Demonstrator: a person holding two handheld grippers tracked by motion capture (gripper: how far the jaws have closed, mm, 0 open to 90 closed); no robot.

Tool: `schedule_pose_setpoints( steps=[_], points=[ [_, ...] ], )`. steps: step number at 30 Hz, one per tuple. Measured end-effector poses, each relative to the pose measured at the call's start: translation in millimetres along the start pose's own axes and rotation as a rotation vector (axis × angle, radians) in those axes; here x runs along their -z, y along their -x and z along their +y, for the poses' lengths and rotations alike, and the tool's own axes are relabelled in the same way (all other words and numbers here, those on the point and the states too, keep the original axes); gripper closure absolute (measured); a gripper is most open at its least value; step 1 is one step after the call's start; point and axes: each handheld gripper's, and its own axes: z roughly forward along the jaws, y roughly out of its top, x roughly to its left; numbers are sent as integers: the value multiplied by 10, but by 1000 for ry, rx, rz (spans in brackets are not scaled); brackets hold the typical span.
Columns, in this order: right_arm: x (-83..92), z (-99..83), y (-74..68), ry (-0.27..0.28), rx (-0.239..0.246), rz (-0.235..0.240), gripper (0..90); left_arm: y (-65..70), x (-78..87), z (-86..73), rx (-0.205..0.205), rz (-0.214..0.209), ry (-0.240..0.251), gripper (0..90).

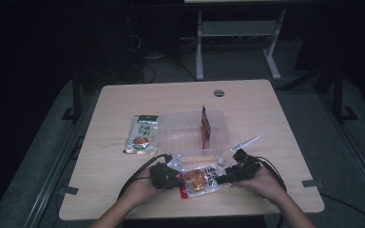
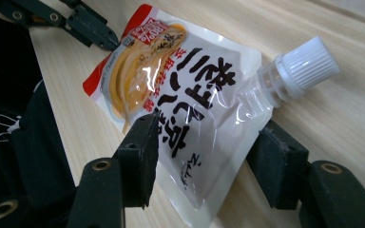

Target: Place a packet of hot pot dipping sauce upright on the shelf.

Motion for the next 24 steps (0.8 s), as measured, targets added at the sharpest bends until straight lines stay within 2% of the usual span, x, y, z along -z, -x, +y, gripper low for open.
schedule_pose_setpoints(
  steps=[3, 5, 12, 24],
  points=[
    [-22, 21, 19, 6, 1, 10, 481, -7, 4, -1, 0, -3, 0, 900],
    [-56, 36, 15, 3, 1, 34, 514, -11, 3, -4, 3, -6, 2, 900],
    [-134, 116, -45, -5, 44, 0, 586, -14, 3, -9, 1, -9, 6, 900],
    [-9, 144, -103, 63, 61, 30, 737, -13, 2, -15, -1, -8, 10, 900]
  ],
)
